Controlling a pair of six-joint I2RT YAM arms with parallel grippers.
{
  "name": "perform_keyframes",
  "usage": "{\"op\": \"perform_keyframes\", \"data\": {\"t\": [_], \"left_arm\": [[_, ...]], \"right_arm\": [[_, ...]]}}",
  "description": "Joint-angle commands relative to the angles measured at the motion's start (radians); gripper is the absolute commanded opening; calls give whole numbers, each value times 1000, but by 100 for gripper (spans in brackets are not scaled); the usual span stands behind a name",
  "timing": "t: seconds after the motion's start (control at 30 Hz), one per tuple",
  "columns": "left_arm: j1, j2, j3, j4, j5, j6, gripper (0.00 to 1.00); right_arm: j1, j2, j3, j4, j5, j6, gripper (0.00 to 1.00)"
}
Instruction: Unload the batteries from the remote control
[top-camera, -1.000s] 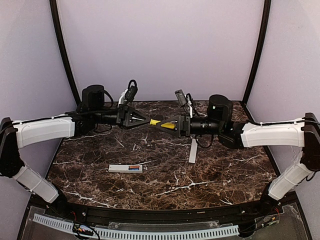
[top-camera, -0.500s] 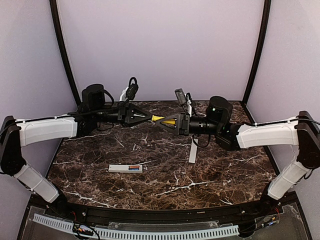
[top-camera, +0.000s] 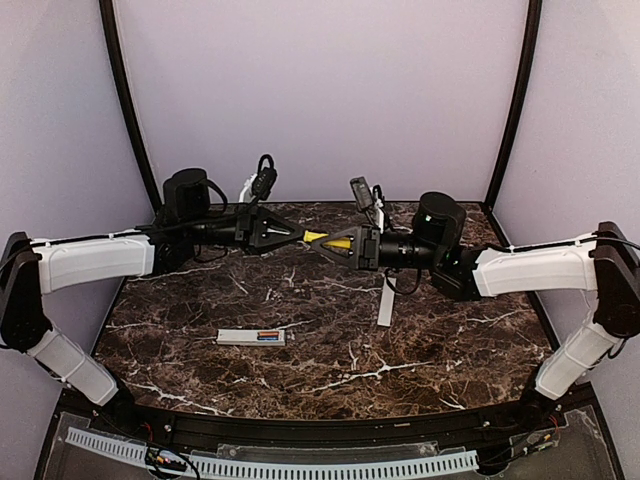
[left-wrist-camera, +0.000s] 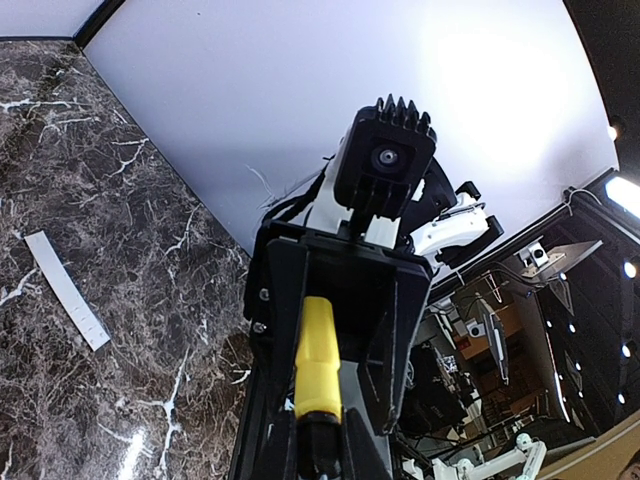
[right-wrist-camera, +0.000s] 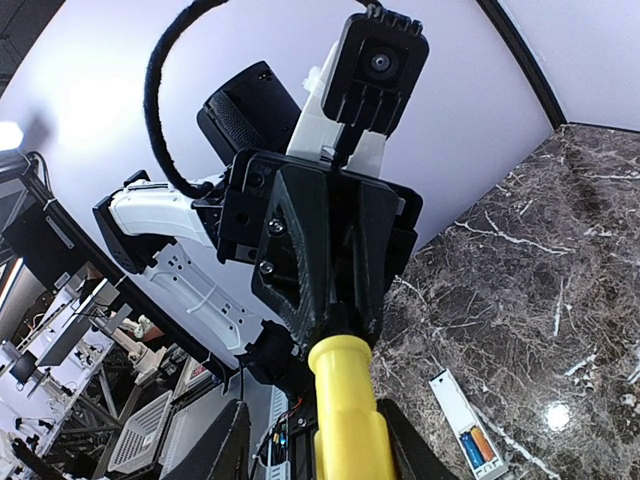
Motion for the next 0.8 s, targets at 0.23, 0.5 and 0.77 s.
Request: {"op": "perform_keyframes", "data": {"t": [0.23,0.5,0.77], "left_arm": [[-3,-56,-53,60,-21,-34,0],[-3,-69,-63,56,-38,-23,0],[-2,-68,-57,46,-36,-2,0]], "right_arm": [[-11,8,58,46,19,-5,50],[-11,27,77,36,-16,1,41],[-11,39,87,8,-44,7,32]]}}
